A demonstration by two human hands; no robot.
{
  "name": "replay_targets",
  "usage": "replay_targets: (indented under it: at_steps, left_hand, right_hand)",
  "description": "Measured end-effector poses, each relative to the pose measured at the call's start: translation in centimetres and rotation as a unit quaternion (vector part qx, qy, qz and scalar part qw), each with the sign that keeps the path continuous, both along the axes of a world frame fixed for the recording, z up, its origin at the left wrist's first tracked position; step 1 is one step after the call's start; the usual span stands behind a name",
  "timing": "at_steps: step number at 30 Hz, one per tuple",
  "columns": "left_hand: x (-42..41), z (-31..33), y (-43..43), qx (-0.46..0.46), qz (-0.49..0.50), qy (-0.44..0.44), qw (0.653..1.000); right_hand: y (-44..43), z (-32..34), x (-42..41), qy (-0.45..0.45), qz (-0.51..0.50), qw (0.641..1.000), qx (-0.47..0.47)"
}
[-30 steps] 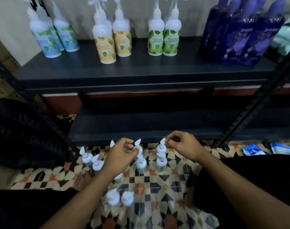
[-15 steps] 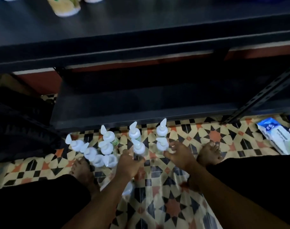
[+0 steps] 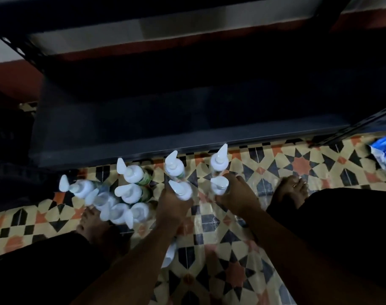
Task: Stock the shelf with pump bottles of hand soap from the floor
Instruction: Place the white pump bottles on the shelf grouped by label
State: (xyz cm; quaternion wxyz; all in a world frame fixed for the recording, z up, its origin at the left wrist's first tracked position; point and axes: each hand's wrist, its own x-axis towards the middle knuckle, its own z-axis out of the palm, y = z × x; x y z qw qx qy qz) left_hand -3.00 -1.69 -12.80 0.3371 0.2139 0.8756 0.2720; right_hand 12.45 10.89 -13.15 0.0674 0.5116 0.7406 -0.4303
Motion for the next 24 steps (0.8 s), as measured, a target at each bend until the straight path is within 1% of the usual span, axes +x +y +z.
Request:
replay_targets:
  at_steps: [3,7,11,13,16,19,21,24]
  left_hand:
    - [-0.1,0.9,-0.6,0.018,-0.008,-0.020,1.000]
    - [-0.8,3.4,-1.2,0.040,-0.010,-0.075,0.996]
    - [-1.7,7.9,-1.0,0.091,-0.031,-0.101,0.990]
    - [-1.8,11.6,-1.0,0.117,-0.050,-0.112,0.985]
    - [-1.9,17.3,-1.1,0.172,-0.042,-0.136,0.975]
    - [-2.3,23.1,-1.6,0.224,-0.030,-0.137,0.964]
    - [-2.7,27.0,-1.9,0.270,-0.015,-0.150,0.951]
    - [-3.2,31.9,-2.1,0.351,0.009,-0.184,0.918]
  right_hand:
    - [0.0,1.1,0.5,0.028,-0.031,0.999,0.007]
    - [0.1,4.2,1.9,0.090,-0.120,0.986,-0.071]
    - [1.0,7.7,2.6,0.137,-0.128,0.978,-0.086]
    - [0.9,11.0,2.4,0.159,-0.136,0.974,-0.086]
    - [0.4,16.2,1.8,0.211,-0.139,0.964,-0.080]
    - [-0.4,21.6,1.1,0.269,-0.125,0.953,-0.059]
    - [-1.0,25.4,0.4,0.310,-0.112,0.943,-0.048]
    - [-1.7,30.5,-1.0,0.372,-0.097,0.922,-0.040]
